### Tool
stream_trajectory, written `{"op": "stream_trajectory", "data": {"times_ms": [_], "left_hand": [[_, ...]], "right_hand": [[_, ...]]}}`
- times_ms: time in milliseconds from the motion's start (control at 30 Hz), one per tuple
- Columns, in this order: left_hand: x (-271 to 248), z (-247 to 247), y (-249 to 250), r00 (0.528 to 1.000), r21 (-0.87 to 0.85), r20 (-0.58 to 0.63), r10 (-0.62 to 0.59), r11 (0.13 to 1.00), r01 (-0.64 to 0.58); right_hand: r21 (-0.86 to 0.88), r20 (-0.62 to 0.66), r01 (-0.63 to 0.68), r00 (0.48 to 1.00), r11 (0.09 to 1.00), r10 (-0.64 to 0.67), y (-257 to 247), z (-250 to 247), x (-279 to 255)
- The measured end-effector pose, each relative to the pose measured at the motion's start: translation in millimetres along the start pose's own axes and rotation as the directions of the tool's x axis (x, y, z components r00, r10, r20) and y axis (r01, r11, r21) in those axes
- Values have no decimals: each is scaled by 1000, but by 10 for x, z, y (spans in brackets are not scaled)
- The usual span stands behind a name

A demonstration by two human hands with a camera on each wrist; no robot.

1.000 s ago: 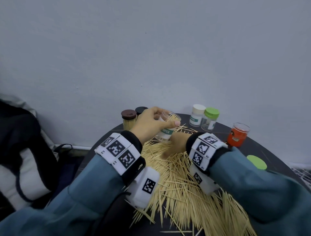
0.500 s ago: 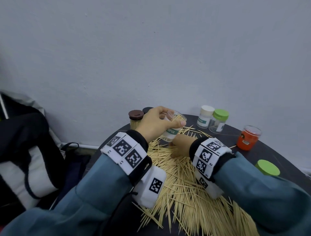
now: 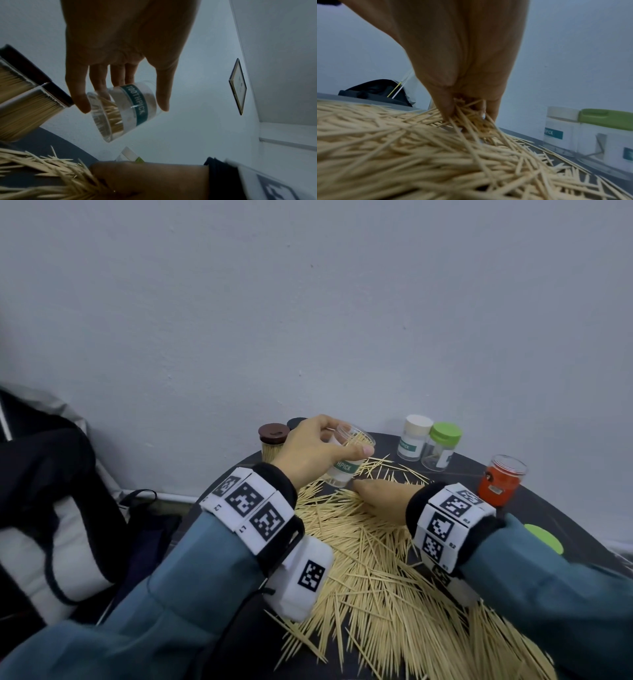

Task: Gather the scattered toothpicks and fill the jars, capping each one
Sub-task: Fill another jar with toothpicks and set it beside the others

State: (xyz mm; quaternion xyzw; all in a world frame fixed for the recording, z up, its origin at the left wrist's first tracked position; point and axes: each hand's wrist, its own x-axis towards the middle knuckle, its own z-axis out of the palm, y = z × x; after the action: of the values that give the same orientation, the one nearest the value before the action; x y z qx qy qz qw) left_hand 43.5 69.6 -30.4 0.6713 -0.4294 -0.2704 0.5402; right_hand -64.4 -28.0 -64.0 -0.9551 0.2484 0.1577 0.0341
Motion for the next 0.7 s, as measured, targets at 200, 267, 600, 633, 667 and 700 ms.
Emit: {"op": "stream_trajectory", "data": {"times_ms": [200,267,600,633,667,700], "left_hand": [[8,12,-3,1000,23,3,7,1000,-7],[0,17,-12,1000,26,6,3,1000,-3],[-21,59,-56,999,52,33,-21,998,20],[-24,66,-57,999,56,35,-23,998,21],[-24,74,-60,999,56,36,-24,998,22],[-27,80,-62,999,54,37,-27,998,25]], "right_hand": [[3,-18,-8,1000,1000,8,90,25,-117],[31,-54,-6,998,1000,8,134,26,-178],[391,-112,8,993,920,39,337,112,-488],[405,-114,20,993,914,29,341,113,-518],[412,-110,23,994,911,24,348,114,-539],[410,-97,14,995,912,28,349,107,-569]]}}
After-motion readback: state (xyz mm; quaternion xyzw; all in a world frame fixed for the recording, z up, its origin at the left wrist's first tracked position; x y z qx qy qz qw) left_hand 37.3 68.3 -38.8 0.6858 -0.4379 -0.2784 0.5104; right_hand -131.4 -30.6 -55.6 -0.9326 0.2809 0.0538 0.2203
